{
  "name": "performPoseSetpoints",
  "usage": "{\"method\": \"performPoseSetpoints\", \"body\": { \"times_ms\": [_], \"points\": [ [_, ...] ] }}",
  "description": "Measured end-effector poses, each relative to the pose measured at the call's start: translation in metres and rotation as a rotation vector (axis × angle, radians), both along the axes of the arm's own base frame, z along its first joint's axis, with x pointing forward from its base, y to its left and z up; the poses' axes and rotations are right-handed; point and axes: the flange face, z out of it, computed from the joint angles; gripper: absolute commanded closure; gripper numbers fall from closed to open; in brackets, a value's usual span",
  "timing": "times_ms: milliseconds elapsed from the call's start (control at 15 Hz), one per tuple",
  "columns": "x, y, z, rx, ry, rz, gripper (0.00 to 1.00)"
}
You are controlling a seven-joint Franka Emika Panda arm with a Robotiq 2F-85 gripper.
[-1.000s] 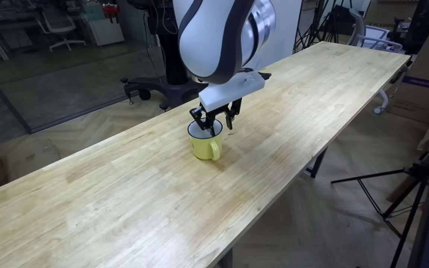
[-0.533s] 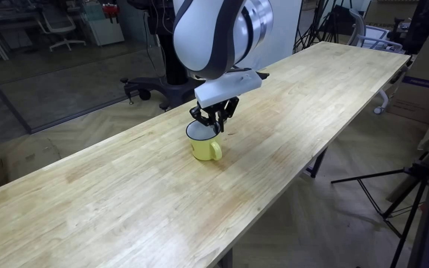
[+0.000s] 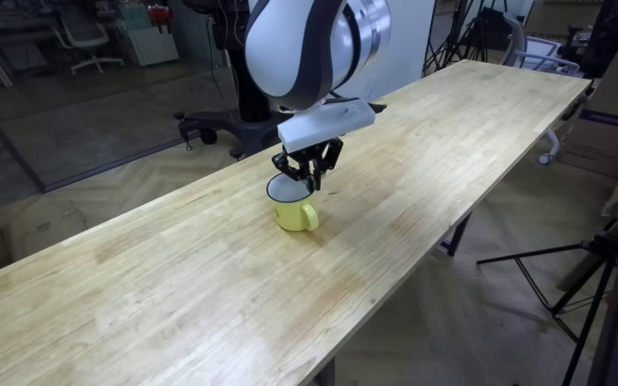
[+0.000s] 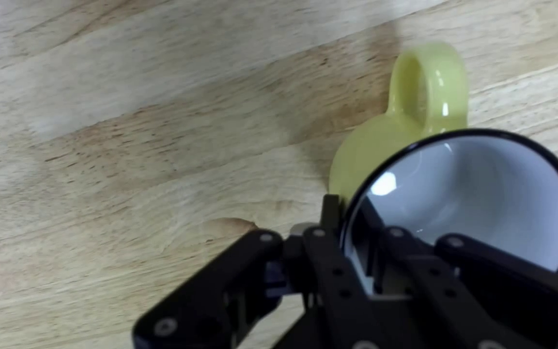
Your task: Move the yellow mug to the right
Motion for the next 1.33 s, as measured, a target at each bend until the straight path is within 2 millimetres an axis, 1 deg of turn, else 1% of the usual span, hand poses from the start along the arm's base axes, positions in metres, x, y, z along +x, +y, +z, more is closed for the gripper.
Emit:
{"method": "performPoseSetpoints", "body": {
  "times_ms": [267, 400, 933, 1333],
  "points": [
    [0.0, -0.001, 0.0, -0.008, 0.001, -0.012, 0.97],
    [0.002, -0.007, 0.001, -0.026, 0.003, -0.048, 0.97],
    [0.027, -0.065, 0.001, -0.12, 0.01, -0.326, 0.97],
    [0.038, -0.105, -0.001, -0.164, -0.004, -0.55, 0.97]
  ]
}}
